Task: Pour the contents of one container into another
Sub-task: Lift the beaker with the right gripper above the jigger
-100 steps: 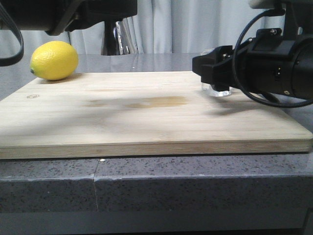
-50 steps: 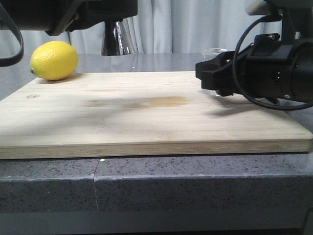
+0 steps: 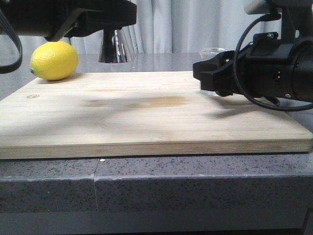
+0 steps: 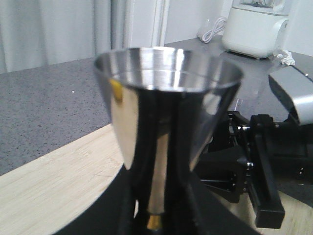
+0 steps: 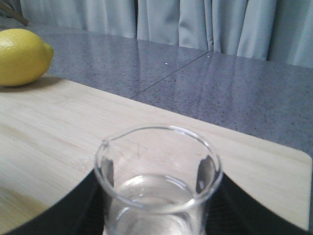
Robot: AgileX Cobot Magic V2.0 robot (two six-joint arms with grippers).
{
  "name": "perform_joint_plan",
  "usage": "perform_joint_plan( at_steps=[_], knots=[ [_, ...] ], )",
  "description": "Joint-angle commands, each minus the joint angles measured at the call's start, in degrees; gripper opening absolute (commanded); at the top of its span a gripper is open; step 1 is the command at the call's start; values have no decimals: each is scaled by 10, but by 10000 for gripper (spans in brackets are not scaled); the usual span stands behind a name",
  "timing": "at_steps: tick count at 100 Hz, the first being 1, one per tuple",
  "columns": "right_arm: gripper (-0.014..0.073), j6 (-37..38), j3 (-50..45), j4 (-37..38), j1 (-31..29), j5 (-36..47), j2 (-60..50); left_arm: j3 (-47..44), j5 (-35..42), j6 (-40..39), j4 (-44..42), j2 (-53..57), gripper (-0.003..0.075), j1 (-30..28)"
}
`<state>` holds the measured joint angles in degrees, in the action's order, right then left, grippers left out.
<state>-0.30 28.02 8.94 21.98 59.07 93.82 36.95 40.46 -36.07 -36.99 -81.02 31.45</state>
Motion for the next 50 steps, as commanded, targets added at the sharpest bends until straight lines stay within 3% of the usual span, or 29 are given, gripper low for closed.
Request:
perform_joint_plan(
  at_steps=[1,50],
  knots=[
    [160,-4,15,13,-1,42,-46,15,36,-6,14,20,-20,4],
    [160,40,144,173,-1,-138,-166,15,54,-6,0,-21,-20,8]
  ],
)
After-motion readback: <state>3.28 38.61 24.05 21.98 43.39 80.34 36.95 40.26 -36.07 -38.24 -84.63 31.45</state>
